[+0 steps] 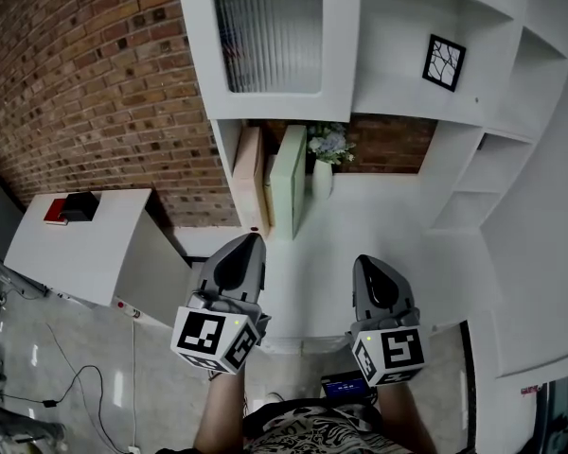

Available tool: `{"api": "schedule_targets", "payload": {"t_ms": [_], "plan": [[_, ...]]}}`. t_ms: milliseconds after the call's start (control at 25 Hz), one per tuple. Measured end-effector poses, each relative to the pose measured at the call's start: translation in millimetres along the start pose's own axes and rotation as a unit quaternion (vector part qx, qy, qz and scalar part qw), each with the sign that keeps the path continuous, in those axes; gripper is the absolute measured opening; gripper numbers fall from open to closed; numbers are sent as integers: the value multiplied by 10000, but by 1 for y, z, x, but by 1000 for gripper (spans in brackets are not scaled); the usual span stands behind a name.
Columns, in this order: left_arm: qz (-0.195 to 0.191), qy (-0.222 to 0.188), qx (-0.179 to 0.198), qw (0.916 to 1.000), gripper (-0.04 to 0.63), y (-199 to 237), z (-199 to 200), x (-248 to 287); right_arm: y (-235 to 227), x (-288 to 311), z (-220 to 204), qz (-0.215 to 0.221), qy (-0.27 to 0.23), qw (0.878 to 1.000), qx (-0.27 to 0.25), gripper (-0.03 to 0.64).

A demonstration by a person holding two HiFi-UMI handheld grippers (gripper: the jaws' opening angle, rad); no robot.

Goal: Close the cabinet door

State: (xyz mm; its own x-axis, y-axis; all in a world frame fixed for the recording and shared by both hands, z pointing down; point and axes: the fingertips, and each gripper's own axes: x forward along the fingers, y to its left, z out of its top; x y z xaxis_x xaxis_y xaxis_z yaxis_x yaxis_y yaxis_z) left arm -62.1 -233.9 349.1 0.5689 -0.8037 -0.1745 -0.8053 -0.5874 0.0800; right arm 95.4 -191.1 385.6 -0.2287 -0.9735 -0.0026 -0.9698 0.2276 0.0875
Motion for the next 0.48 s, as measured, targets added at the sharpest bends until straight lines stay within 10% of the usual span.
{"api": "schedule_targets", "payload": {"t_ms": [480], "plan": [[-78, 28, 7, 10000, 17, -9, -2, -5, 6, -5, -4, 116, 86, 9999, 60, 0]]}}
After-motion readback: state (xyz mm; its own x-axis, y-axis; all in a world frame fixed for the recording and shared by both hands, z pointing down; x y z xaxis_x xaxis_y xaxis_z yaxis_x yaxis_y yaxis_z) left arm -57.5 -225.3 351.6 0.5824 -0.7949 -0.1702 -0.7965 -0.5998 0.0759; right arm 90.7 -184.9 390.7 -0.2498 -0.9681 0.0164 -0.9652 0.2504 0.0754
